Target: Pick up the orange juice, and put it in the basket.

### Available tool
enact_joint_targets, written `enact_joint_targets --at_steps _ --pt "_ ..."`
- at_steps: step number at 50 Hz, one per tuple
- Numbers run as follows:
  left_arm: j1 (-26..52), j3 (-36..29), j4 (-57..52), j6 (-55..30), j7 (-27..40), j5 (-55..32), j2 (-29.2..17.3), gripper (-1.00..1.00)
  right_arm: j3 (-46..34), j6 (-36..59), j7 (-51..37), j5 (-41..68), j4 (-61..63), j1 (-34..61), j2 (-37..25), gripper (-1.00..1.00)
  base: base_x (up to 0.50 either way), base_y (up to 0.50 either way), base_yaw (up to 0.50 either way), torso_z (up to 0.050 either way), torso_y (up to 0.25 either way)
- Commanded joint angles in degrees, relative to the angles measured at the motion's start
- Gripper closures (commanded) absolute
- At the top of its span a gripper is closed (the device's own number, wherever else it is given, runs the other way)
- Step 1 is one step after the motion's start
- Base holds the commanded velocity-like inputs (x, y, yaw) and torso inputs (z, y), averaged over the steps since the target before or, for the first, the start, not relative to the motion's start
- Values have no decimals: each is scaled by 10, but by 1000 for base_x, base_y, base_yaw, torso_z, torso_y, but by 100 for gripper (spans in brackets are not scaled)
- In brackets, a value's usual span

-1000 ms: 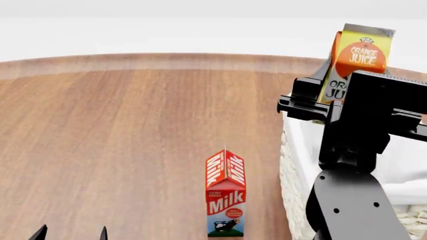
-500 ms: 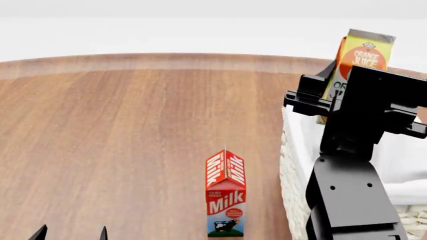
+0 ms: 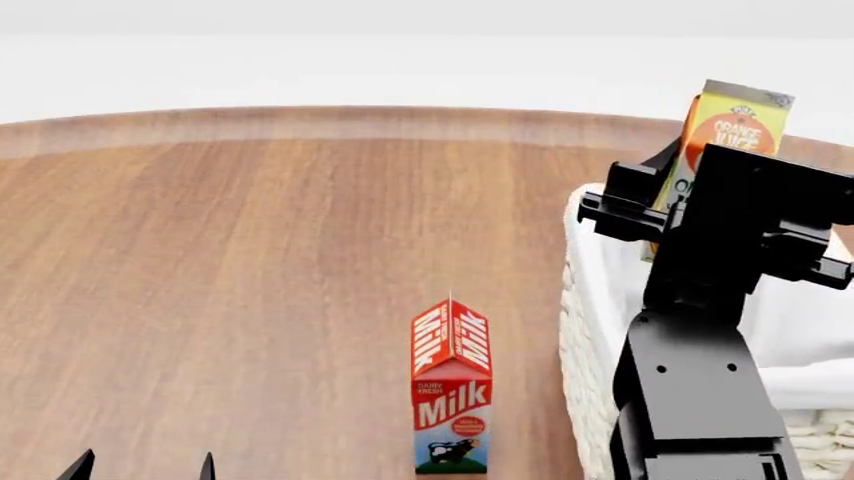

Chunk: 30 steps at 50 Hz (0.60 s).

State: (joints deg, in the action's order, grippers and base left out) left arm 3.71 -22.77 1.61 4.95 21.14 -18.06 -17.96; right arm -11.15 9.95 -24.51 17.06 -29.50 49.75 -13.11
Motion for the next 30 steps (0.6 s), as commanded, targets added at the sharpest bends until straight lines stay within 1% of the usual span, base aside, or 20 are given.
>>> enact_joint_targets --at_steps 1,10,30 --pt "0 -1 0 1 1 -1 -1 -100 -9 -30 3 -39 -34 13 3 100 0 0 0 10 0" --pt "1 -2 0 1 2 -2 -2 -100 -16 -81 3 -54 -98 22 10 100 0 0 0 0 1" --pt "1 -5 1 2 4 -3 -3 -100 -25 -149 12 -65 -206 47 24 100 0 0 0 0 1"
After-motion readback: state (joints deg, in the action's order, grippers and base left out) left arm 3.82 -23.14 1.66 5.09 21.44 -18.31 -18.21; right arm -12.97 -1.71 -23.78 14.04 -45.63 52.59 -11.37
